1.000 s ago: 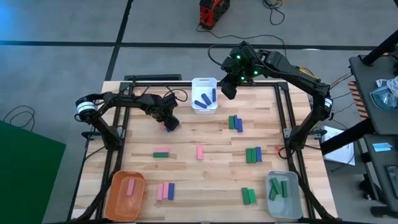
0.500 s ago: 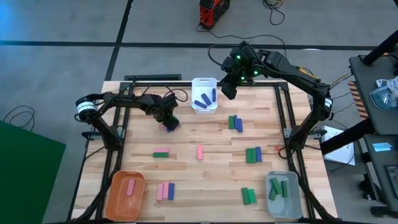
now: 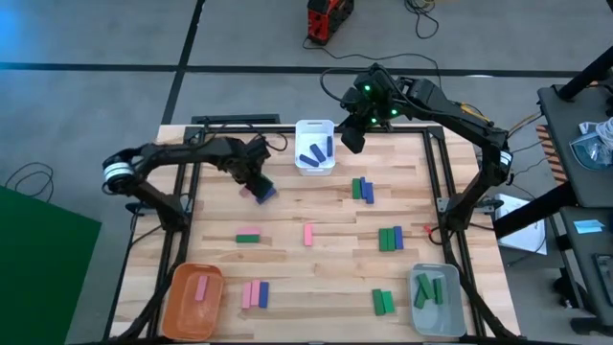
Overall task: Sort blocks
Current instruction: Put the pink block into the orange bin
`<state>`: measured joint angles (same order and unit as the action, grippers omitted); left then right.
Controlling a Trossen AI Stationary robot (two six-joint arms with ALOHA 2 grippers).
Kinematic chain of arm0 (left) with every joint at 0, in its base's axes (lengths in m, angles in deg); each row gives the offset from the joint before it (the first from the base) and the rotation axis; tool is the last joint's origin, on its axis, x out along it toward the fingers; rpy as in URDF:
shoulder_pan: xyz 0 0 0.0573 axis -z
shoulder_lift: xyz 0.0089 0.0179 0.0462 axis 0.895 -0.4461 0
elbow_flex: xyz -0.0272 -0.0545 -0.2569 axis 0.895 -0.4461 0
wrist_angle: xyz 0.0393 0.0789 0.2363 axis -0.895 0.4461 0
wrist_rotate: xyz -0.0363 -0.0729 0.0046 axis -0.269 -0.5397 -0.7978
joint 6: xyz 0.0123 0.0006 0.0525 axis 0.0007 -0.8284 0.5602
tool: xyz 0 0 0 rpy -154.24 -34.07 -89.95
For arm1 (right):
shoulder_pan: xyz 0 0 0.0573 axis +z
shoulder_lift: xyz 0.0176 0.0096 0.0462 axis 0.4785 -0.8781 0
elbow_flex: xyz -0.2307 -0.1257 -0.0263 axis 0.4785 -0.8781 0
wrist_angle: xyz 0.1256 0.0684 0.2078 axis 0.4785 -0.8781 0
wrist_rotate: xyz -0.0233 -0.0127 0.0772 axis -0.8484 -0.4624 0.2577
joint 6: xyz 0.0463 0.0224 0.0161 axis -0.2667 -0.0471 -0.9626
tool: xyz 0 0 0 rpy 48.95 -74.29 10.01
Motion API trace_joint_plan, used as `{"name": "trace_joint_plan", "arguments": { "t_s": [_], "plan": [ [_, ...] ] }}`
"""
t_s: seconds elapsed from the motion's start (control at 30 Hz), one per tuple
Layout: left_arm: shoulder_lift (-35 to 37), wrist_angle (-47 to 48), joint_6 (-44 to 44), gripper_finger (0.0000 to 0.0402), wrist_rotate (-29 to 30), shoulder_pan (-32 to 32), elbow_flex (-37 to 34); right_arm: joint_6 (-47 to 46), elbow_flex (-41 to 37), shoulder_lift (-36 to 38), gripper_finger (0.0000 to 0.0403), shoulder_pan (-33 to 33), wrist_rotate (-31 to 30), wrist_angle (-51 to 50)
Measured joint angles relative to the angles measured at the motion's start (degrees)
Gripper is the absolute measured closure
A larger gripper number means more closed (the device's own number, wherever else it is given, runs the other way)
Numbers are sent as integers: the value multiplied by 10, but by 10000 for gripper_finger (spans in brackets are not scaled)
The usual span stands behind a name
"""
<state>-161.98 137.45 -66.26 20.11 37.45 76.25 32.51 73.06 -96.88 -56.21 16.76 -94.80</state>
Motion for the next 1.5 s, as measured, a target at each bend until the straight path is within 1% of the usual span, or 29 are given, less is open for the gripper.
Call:
{"name": "trace_joint_plan", "arguments": {
  "t_s": [0.1, 0.23, 0.33, 0.4, 0.53, 0.73, 0.87, 1.0, 1.07, 1.1, 1.17, 1.3, 1.5],
  "plan": [
    [42, 58, -42, 329, -33, 32, 17, 0, 0, 0, 360, 0, 0, 0],
    [119, 91, -141, 329, -39, 114, 19, 0, 0, 0, 360, 0, 0, 0],
    [175, 91, -242, 329, -34, 196, 19, 0, 0, 0, 360, 0, 0, 7],
    [206, 99, -315, 329, -16, 256, 19, 0, 0, 0, 360, 0, 0, 9],
    [249, 141, -501, 329, 6, 395, 19, 0, 0, 0, 360, 0, 0, 9],
    [253, 143, -776, 328, -3, 615, 19, -3, 0, 0, 360, 0, 0, 12],
    [226, 142, -894, 324, -39, 735, 19, -4, 0, 0, 360, 0, 0, 24],
    [195, 123, -1018, 325, -38, 833, 19, -4, -1, 0, 360, 0, 0, 26],
    [179, 120, -1073, 325, -37, 867, 19, -5, -3, 0, 360, 0, 0, 26],
    [170, 115, -1083, 325, -38, 877, 19, -5, -4, 0, 360, 0, 0, 27],
    [154, 106, -1087, 325, -43, 883, 19, -5, -7, 0, 360, 0, 0, 34],
    [127, 104, -1081, 325, -21, 881, 18, -5, -15, 0, 360, 0, 0, 40],
    [102, 102, -1079, 325, -20, 881, 18, -9, -37, 0, 360, 0, 0, 40]
  ]
}}
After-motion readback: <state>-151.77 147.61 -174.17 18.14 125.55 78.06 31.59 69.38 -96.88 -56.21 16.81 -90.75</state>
